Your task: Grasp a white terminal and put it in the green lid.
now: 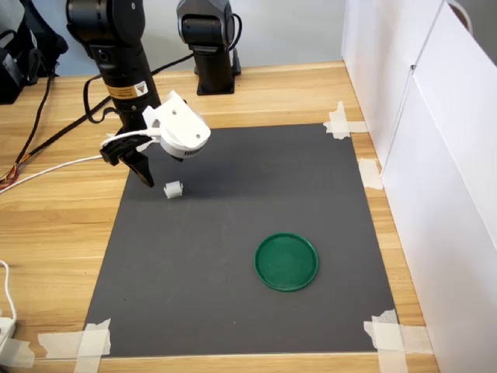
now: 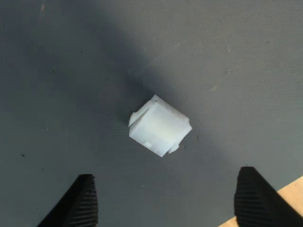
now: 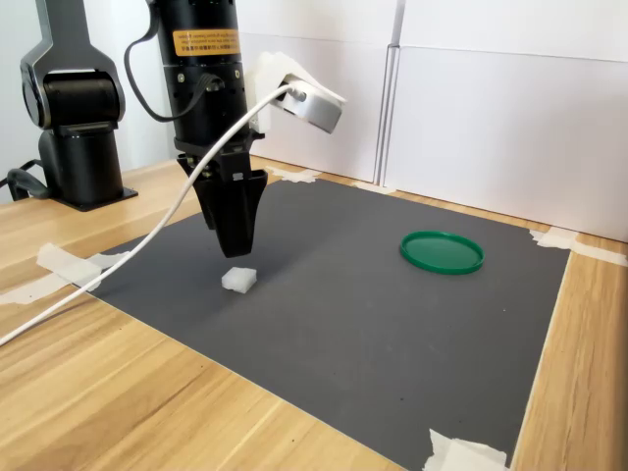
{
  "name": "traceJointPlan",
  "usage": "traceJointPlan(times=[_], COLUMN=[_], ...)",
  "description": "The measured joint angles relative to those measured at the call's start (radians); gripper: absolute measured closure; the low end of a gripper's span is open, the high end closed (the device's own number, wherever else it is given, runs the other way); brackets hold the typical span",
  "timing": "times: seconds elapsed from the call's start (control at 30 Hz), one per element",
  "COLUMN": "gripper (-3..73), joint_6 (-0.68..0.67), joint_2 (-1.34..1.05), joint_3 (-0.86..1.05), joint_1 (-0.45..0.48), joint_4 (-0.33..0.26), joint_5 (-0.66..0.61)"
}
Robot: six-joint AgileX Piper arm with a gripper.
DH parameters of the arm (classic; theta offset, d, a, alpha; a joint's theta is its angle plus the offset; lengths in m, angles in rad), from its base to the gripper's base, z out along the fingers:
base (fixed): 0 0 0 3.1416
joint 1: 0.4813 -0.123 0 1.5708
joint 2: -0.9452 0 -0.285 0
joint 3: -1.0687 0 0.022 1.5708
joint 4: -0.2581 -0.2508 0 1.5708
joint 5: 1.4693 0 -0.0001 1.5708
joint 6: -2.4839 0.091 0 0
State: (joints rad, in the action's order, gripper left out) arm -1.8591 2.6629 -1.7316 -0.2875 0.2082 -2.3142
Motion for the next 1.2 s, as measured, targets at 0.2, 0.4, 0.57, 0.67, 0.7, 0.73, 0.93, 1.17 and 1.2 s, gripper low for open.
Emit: traceJointPlan(times=[0.2, 0.4, 0.57, 0.67, 0.7, 0.73, 0.93, 1.17, 1.2], gripper=[-0.3, -0.3, -0.3, -0.3, -0.3, -0.3, -0.3, -0.3, -0.3], joint_6=[0.006, 0.007, 0.039, 0.078, 0.086, 0.09, 0.095, 0.118, 0.118], joint_2=[0.0, 0.004, 0.028, 0.036, 0.036, 0.036, 0.036, 0.07, 0.074], joint_3=[0.0, 0.0, 0.0, 0.0, 0.0, 0.0, 0.0, 0.0, 0.0], joint_1=[0.0, 0.0, -0.016, -0.027, -0.029, -0.029, -0.029, -0.029, -0.029], joint_4=[-0.014, -0.068, -0.072, -0.06, -0.051, -0.046, -0.054, -0.026, -0.025], joint_5=[-0.001, -0.001, 0.005, 0.041, 0.055, 0.061, 0.067, 0.07, 0.067])
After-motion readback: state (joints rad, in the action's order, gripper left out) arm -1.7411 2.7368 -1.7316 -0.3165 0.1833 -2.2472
